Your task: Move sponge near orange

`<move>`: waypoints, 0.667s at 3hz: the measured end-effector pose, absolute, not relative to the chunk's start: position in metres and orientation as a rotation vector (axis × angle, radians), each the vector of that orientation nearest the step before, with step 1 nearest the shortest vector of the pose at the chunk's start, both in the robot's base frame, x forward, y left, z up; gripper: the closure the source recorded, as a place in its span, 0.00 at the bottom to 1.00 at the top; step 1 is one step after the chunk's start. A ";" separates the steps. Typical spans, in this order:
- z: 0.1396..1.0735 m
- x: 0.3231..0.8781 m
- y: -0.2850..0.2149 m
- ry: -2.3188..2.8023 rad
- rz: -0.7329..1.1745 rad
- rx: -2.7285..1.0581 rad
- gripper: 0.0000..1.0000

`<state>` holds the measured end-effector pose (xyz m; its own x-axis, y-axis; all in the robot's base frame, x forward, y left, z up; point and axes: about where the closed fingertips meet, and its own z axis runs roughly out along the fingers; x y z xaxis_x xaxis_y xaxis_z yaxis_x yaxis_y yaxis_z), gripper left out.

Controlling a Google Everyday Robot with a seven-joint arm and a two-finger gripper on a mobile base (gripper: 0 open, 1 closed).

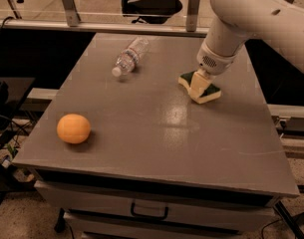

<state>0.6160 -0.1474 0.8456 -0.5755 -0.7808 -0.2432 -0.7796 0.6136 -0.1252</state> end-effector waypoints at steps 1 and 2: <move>0.877 0.595 -0.094 2.415 0.028 -1.512 1.00; 0.897 0.573 -0.051 2.253 0.063 -1.749 1.00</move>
Offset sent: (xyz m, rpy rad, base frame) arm -0.0775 0.1528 0.0763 -0.0090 -0.0149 0.6991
